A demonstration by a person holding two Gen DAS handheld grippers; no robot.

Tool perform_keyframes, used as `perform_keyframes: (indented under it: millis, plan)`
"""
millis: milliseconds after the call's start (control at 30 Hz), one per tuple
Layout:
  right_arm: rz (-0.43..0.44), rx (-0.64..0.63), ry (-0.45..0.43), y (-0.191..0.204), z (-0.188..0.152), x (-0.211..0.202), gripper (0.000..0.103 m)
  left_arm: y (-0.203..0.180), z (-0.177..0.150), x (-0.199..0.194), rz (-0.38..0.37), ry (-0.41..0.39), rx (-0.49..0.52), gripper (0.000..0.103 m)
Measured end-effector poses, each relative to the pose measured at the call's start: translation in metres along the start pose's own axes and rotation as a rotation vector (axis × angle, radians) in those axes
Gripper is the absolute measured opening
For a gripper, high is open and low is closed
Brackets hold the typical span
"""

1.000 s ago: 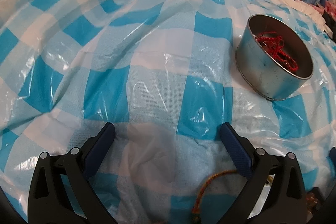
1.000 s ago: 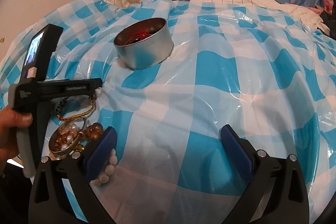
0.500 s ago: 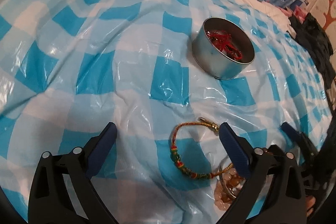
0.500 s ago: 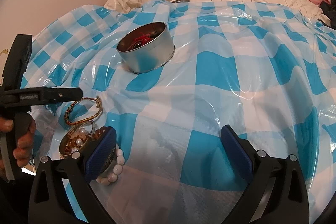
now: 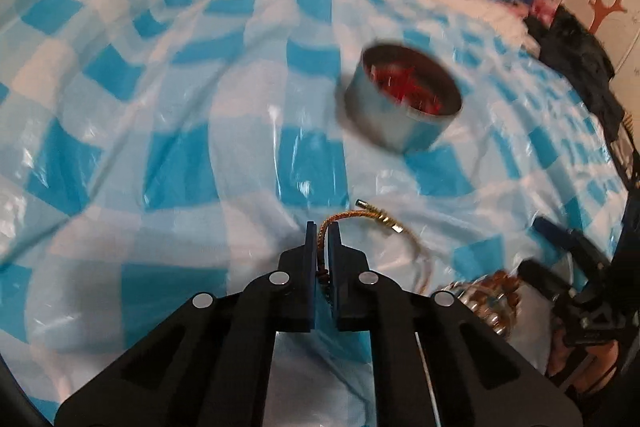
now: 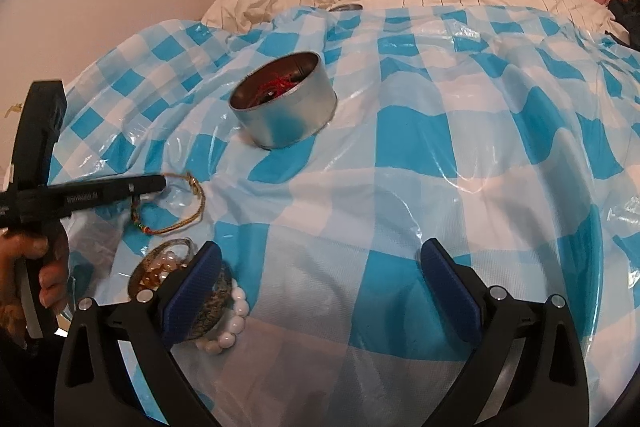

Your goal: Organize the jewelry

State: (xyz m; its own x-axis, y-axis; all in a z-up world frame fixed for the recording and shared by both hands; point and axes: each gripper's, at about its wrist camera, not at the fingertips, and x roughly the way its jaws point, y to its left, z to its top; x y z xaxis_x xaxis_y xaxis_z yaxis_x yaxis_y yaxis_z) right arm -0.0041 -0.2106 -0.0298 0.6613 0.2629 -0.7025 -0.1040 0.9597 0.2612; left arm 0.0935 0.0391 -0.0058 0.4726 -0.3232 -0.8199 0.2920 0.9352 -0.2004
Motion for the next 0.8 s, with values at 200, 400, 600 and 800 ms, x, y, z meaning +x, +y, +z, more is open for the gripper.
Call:
perform_keyframes:
  millis: [200,400,600,800]
  plan:
    - [0.113,-0.189,-0.077,0.04,-0.003,-0.016,0.095,0.012,0.01,-0.016,0.015,-0.07,-0.047,0.004]
    - [0.288,-0.317,-0.088,0.072,-0.011,-0.027,0.095,0.011,0.014,-0.017,0.015,-0.08,-0.049,0.004]
    - [0.32,-0.329,-0.054,0.079,-0.016,-0.018,0.095,0.012,0.013,-0.017,0.013,-0.081,-0.048,0.004]
    - [0.362,-0.337,0.01,0.087,-0.01,0.007,0.088,0.01,0.012,-0.016,0.006,-0.082,-0.051,0.004]
